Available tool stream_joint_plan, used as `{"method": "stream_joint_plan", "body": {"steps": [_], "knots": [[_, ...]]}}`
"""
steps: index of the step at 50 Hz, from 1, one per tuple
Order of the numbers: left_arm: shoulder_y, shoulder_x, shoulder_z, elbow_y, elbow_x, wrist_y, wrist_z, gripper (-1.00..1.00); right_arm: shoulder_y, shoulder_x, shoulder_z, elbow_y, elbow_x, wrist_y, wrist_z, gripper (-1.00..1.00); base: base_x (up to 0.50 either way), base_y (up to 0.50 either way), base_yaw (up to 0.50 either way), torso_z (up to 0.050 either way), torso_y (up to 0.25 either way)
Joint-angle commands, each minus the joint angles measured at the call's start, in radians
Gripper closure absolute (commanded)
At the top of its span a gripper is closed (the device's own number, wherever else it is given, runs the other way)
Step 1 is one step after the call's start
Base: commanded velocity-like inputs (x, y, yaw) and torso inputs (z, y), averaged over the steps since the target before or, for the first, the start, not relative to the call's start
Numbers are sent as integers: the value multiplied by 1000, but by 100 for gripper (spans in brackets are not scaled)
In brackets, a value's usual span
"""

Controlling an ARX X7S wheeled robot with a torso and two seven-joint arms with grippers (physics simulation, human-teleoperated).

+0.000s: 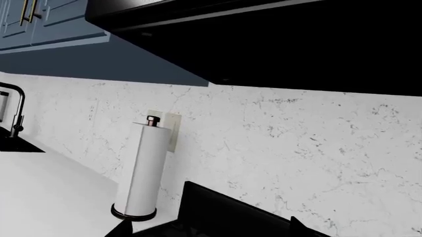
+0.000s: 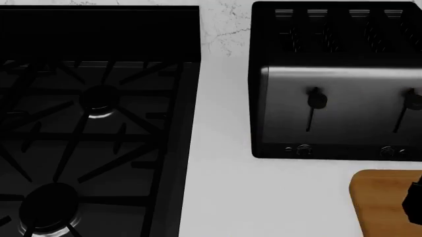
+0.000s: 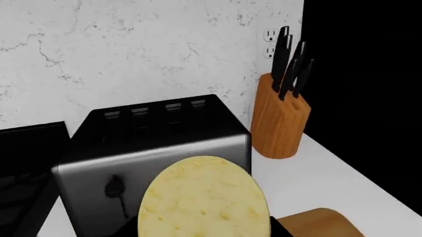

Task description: Pick up the wedge of cheese and place it on the slice of bread to prepare a simple cheese on bread dish.

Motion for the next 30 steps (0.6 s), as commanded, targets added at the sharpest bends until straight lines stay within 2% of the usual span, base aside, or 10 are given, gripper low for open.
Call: {"method": "stream_joint_plan", "body": {"steps": [1,8,15,30], "knots": [[1,-4,1,0,-4,2,-4,-100,-39,63,57,24,1,6,7,100,0,0,0,0,0],[2,-5,0,1,-7,4,-8,-100,-80,89,90,50,14,2,22,100,0,0,0,0,0],[0,-8,4,1,-9,1,-12,-100,-142,99,181,83,41,22,35,100,0,0,0,0,0],[-3,-14,7,0,-15,-2,-18,-100,-200,108,151,161,5,12,25,100,0,0,0,0,0]]}}
